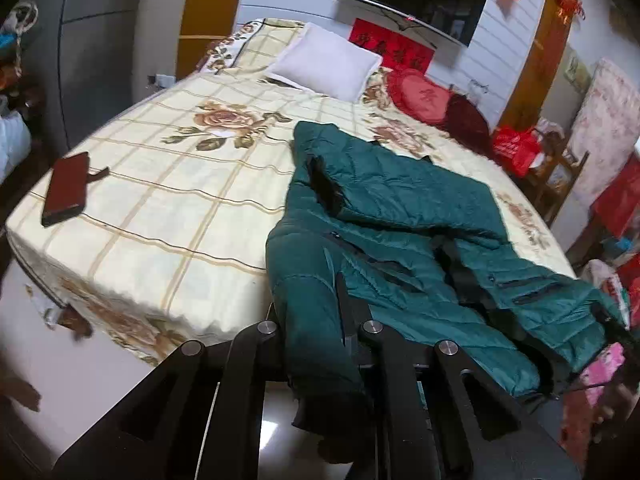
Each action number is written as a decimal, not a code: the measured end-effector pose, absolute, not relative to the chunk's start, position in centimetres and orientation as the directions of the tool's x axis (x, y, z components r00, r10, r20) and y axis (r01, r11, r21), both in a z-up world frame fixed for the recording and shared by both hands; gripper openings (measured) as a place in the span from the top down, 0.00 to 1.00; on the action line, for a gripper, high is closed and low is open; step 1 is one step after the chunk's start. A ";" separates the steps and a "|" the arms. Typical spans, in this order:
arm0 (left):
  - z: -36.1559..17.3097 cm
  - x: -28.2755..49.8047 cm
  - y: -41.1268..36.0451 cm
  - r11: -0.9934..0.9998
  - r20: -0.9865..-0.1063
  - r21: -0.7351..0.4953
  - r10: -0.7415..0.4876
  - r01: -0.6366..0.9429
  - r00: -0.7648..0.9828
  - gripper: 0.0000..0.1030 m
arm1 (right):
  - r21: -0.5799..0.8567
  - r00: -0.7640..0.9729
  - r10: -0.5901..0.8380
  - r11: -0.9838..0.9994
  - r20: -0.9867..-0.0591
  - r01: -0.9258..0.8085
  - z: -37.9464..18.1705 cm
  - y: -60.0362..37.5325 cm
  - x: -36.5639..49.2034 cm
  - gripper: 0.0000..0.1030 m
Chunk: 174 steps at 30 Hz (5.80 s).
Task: Fold large clothes
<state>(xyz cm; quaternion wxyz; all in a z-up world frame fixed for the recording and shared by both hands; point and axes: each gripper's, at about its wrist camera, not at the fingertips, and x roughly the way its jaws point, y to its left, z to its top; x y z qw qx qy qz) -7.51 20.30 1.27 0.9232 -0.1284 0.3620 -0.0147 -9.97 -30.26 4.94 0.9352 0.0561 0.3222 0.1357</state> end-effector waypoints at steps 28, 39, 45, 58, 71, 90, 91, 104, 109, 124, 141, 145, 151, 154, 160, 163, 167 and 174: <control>1.3 -7.4 20.3 0.965 -0.694 -0.241 -0.099 -0.100 0.713 0.90 | 0.155 0.751 0.250 0.968 -0.611 -0.196 5.3 -29.4 -10.4 0.83; 2.3 -9.2 21.3 0.945 -0.618 -0.317 -0.139 -0.084 0.774 0.90 | 0.163 0.764 0.231 0.973 -0.603 -0.165 5.7 -29.8 -11.0 0.83; 3.4 -9.5 21.5 0.937 -0.586 -0.343 -0.166 -0.058 0.793 0.90 | 0.157 0.793 0.215 0.976 -0.570 -0.152 7.0 -30.3 -12.2 0.83; 7.5 -2.6 22.9 0.889 -0.508 -0.453 -0.195 -0.068 0.839 0.90 | 0.229 0.868 0.179 0.970 -0.463 -0.078 9.5 -30.9 -6.2 0.83; 11.0 8.0 22.7 0.874 -0.521 -0.474 -0.180 -0.108 0.834 0.90 | 0.295 0.865 0.180 0.955 -0.468 -0.039 12.5 -29.3 4.9 0.83; 0.4 28.3 20.7 0.955 -0.662 -0.255 -0.059 -0.151 0.747 0.89 | 0.184 0.743 0.011 0.971 -0.669 0.151 3.5 -28.1 23.3 0.83; -0.3 28.9 20.8 0.955 -0.672 -0.250 -0.054 -0.159 0.738 0.89 | 0.179 0.738 0.007 0.971 -0.675 0.155 3.2 -28.1 23.9 0.83; -6.1 31.6 19.0 0.967 -0.708 -0.171 0.012 -0.188 0.706 0.85 | 0.022 0.669 -0.070 0.992 -0.740 0.127 -3.8 -26.4 30.0 0.81; -6.7 31.4 19.0 0.964 -0.711 -0.172 0.020 -0.201 0.703 0.85 | 0.021 0.641 -0.042 0.996 -0.767 0.090 -4.9 -26.6 31.6 0.81; -7.2 30.0 18.2 0.944 -0.700 -0.193 0.057 -0.266 0.711 0.84 | 0.037 0.648 0.031 0.999 -0.761 -0.003 -5.4 -27.4 33.9 0.79; -5.6 31.1 19.8 0.942 -0.787 -0.238 -0.043 -0.238 0.615 0.82 | 0.334 0.637 0.243 0.942 -0.732 0.024 -3.0 -31.2 31.1 0.58; -3.2 30.9 20.2 0.952 -0.822 -0.216 -0.057 -0.217 0.566 0.76 | 0.505 0.620 0.350 0.859 -0.703 0.088 -1.2 -33.3 29.5 0.28; 1.2 29.2 20.6 0.958 -0.780 -0.238 -0.092 -0.158 0.619 0.01 | 0.461 0.641 0.332 0.887 -0.692 0.039 3.1 -32.8 27.0 0.28; 3.2 28.2 20.7 0.969 -0.735 -0.198 -0.047 -0.148 0.677 0.00 | 0.377 0.667 0.279 0.926 -0.691 0.003 4.9 -32.3 25.9 0.28; 4.0 28.6 19.0 0.972 -0.700 -0.219 -0.094 -0.087 0.708 0.00 | 0.251 0.666 0.221 0.967 -0.713 -0.052 5.5 -30.5 25.9 0.28; 2.7 30.1 16.0 0.987 -0.710 -0.163 -0.110 -0.010 0.695 0.00 | 0.208 0.653 0.212 0.974 -0.727 -0.085 4.9 -28.6 27.0 0.28; -0.1 32.2 13.4 0.999 -0.740 -0.052 -0.046 0.012 0.671 0.00 | 0.099 0.630 0.170 0.984 -0.757 -0.147 3.5 -24.9 29.4 0.28; -5.1 34.7 12.9 0.999 -0.792 -0.032 -0.018 -0.012 0.610 0.00 | -0.003 0.522 0.106 0.979 -0.846 -0.204 -2.1 -22.5 34.0 0.23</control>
